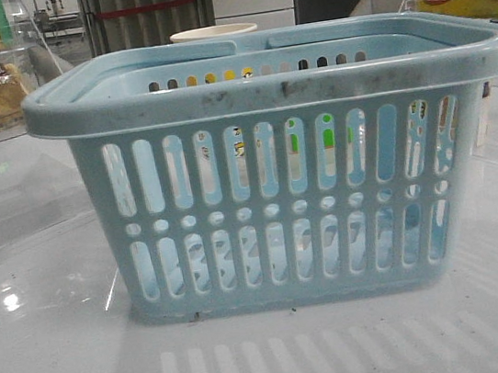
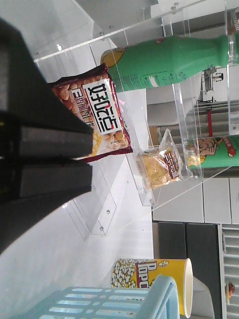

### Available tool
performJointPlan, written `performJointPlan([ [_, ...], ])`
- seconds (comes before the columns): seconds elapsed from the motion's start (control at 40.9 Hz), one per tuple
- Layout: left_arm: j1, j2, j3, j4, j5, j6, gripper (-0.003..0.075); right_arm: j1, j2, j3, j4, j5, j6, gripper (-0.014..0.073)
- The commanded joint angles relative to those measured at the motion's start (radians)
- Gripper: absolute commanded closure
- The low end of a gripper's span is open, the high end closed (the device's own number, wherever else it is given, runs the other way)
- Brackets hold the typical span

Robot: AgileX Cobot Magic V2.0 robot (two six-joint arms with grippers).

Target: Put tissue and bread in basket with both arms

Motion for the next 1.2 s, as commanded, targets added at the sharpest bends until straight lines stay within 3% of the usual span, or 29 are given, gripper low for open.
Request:
performJointPlan([
  [0.0, -0.003, -0.016, 0.0, -0.006, -0.085, -0.009, 0.063, -0.002, -0.019, 0.001, -0.009, -0.092, 0.002, 0.0538],
  [0.979, -0.003, -0.016, 0.0, -0.006, -0.085, -0.009, 0.063, -0.002, -0.019, 0.001, -0.009, -0.095, 0.002, 0.0538],
  [1.175, -0.003, -0.016, -0.011, -0.008, -0.189, -0.009, 0.063, -0.001, -0.019, -0.008, -0.01, -0.121, 0.002, 0.0538],
])
